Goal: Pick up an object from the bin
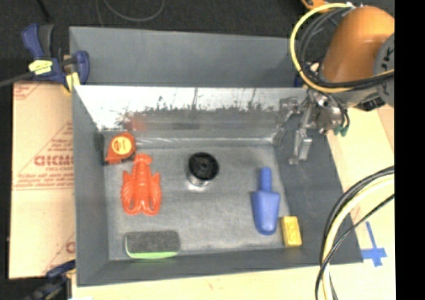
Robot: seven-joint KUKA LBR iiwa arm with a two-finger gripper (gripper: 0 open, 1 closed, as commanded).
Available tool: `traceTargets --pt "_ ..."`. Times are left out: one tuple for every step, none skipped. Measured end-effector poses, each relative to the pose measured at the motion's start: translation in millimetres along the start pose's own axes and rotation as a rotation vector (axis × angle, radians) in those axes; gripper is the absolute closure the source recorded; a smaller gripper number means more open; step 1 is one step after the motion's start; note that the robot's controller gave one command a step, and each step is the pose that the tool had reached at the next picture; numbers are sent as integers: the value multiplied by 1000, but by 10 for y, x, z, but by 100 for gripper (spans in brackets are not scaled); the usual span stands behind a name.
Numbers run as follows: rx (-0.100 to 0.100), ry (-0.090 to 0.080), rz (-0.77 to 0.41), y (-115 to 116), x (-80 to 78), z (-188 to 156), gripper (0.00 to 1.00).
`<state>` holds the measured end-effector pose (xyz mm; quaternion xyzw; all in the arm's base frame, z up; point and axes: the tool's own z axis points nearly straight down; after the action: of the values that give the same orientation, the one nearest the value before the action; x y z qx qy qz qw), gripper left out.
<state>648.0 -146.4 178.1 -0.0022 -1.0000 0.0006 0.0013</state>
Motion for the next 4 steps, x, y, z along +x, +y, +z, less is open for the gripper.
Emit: traceTargets --pt "1 -8 -2 6 -13 -56 0" --pt "0 -13 27 206 -64 549 0" --pt "-1 -3 14 181 44 1012 0" --pt "2 -8 -69 730 117 1029 0"
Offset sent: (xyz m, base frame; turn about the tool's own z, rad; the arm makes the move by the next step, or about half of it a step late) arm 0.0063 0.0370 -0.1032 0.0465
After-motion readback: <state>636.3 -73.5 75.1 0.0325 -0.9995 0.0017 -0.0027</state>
